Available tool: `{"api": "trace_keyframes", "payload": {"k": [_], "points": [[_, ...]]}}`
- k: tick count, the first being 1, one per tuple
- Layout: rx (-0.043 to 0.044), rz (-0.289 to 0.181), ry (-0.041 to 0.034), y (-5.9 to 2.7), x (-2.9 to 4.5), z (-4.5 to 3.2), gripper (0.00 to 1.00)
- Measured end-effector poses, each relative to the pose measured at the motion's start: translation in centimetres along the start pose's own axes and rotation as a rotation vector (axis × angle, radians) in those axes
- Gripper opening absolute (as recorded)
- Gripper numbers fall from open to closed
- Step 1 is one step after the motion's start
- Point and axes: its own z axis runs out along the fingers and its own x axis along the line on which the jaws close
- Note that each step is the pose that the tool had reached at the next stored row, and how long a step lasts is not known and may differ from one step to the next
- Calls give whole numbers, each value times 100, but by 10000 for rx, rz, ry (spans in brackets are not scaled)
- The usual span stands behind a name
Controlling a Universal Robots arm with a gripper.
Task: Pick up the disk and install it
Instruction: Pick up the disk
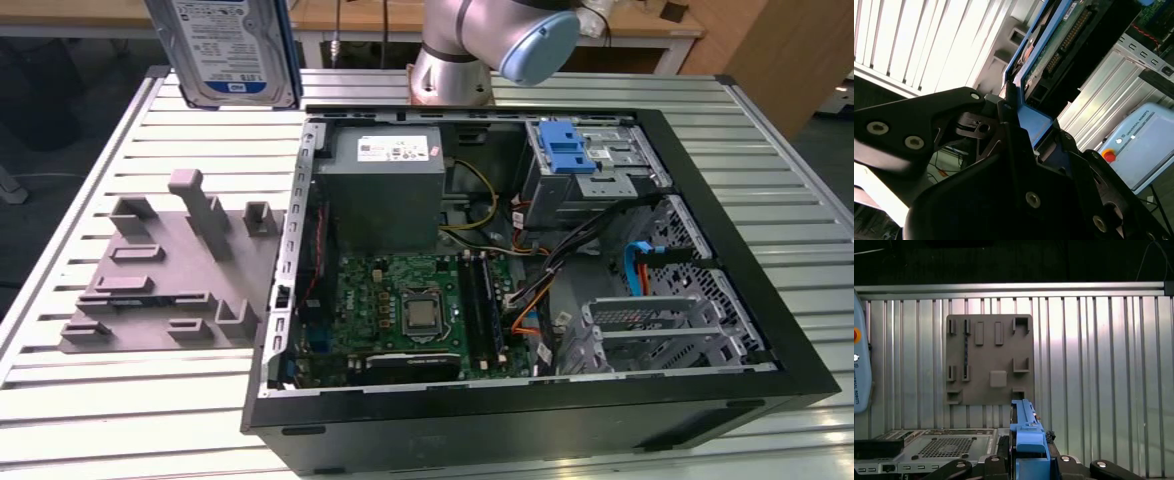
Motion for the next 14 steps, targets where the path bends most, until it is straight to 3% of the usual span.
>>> {"api": "trace_keyframes", "payload": {"k": [14], "points": [[1,0,0,-84,-3,-1,36]]}}
